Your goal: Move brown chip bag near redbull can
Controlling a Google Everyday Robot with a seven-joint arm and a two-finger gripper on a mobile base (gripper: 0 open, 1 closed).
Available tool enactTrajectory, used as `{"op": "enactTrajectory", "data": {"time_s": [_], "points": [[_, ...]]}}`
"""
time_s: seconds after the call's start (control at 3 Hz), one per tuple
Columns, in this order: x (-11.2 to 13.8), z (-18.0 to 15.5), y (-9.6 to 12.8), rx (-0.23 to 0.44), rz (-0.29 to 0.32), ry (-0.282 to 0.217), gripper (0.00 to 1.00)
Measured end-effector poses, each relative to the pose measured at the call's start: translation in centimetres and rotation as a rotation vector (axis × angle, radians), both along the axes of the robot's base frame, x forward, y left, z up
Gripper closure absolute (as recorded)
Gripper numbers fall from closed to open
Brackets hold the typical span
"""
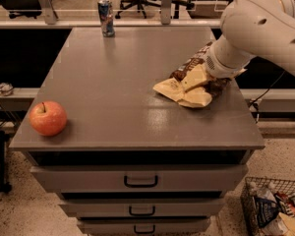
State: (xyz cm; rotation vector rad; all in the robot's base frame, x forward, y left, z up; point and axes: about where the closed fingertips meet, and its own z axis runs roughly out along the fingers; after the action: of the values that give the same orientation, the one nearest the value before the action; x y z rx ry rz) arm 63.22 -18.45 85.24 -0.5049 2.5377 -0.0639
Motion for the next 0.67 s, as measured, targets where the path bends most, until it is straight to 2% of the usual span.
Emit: {"op": "enactTrajectory", "data": {"time_s": [0.33, 0.67], "points": [[0.0, 0.34, 0.0, 0.0, 0.0, 0.0, 1.0], [0.0, 0.54, 0.0, 0.0, 0.0, 0.0, 1.0]]}}
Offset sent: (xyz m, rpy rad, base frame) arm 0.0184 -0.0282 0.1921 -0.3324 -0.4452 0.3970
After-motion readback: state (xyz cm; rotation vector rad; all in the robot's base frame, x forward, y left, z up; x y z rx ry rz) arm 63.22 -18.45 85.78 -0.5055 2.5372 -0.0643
